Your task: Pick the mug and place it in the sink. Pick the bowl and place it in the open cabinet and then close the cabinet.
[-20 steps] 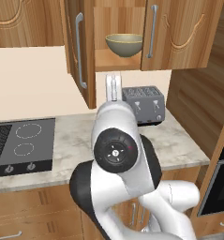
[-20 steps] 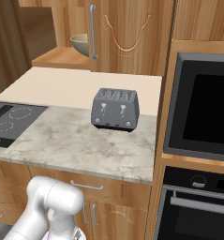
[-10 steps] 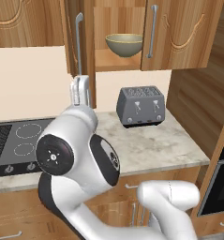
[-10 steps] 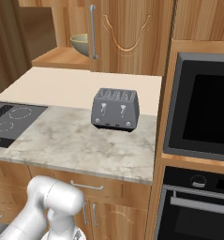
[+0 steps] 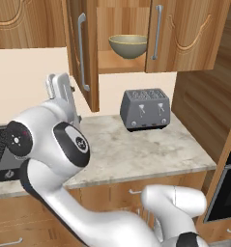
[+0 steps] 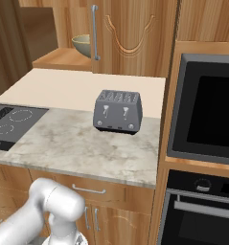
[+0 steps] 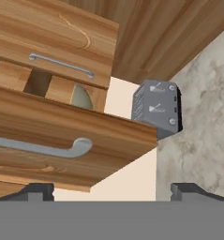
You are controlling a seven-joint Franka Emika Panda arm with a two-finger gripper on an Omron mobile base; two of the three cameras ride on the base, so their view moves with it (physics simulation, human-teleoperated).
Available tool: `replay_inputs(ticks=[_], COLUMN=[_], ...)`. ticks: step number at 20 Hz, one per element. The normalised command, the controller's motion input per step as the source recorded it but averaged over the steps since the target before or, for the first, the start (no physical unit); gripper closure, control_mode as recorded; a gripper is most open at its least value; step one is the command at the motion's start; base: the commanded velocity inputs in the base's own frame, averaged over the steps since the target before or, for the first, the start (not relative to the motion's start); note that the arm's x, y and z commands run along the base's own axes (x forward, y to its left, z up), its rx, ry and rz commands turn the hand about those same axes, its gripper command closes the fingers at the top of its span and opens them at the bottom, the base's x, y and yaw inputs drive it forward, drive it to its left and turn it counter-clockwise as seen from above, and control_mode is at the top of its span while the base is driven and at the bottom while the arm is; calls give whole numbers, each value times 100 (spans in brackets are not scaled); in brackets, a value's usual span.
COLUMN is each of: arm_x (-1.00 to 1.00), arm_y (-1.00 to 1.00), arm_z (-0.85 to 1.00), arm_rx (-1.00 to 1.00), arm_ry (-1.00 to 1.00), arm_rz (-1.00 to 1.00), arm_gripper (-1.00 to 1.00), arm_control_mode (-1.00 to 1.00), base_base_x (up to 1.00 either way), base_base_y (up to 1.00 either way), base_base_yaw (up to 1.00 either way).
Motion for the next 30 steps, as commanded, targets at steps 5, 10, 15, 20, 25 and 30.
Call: replay_inputs(ticks=[5,10,15,20,25,30], arm_x=[34,57,53,54,47,29], arm_y=[4,1,0,2,10,0], arm_z=[-12,-13,-16,-8,-5,-4], arm_rx=[0,0,0,-2,-1,0], arm_ry=[0,0,-1,-2,0,-1], arm_rz=[0,0,0,-2,-5,-12], arm_gripper=[-100,-100,-100,-100,-100,-100], arm_control_mode=[-100,-100,-100,-100,-100,-100], base_base_x=[0,0,0,0,0,0], base_base_y=[0,0,0,0,0,0], base_base_yaw=[0,0,0,0,0,0])
